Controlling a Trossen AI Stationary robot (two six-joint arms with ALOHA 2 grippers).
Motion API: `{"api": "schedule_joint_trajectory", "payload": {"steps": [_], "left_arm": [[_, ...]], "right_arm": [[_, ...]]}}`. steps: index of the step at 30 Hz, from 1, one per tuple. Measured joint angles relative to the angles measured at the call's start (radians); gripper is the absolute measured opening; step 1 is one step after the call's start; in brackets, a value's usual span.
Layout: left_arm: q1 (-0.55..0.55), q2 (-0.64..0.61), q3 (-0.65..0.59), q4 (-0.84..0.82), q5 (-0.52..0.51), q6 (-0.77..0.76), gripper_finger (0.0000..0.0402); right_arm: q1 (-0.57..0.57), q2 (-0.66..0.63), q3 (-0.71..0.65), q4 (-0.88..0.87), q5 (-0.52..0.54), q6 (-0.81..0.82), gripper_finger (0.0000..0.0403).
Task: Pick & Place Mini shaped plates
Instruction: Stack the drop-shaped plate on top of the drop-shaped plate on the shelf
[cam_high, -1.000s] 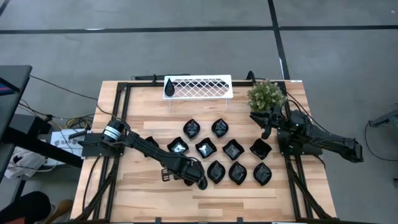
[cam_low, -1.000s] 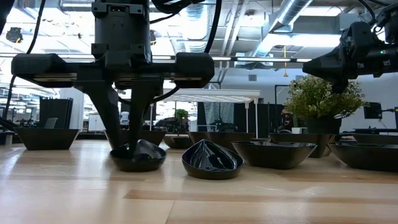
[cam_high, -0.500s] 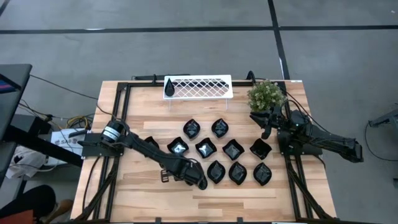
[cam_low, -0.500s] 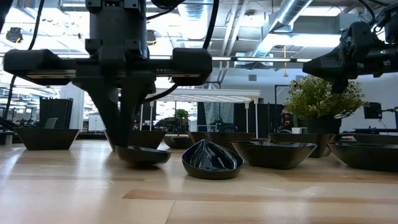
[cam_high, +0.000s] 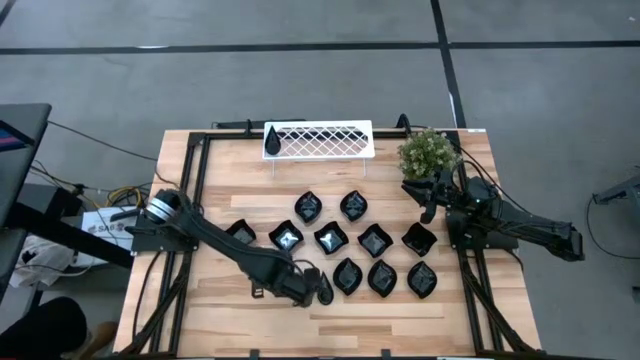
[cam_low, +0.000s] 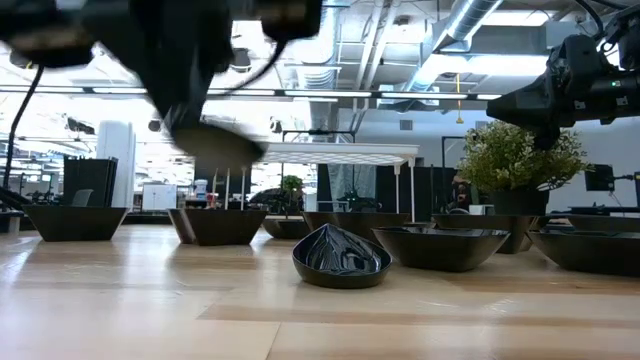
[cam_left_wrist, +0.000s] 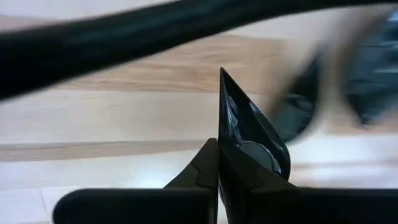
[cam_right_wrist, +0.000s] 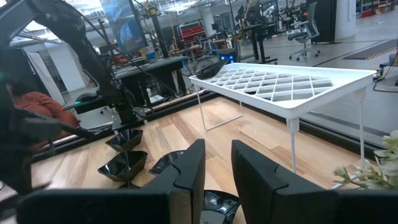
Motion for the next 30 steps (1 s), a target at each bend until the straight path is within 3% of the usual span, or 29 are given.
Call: {"api": "schedule_joint_trajectory", "payload": {"steps": [7, 15, 22, 30], "left_arm": [[0.063, -0.144, 0.0, -0.045, -0.133, 0.086, 0.0004], [0.231, -0.275, 0.0, -0.173, -0.219, 0.295, 0.0004], [0.45, -0.406, 0.0, -0.222, -0.307, 0.617, 0.0004], [0.759, -0.489, 0.0, -0.223, -0.269, 1.061, 0.0004]], "right_arm": [[0.0, 0.0, 0.0, 0.0, 0.0, 0.0, 0.0074], [0.0, 0.0, 0.0, 0.0, 0.0, 0.0, 0.0074], [0.0, 0.0, 0.0, 0.0, 0.0, 0.0, 0.0074], [0.0, 0.0, 0.0, 0.0, 0.0, 0.0, 0.0074]]}}
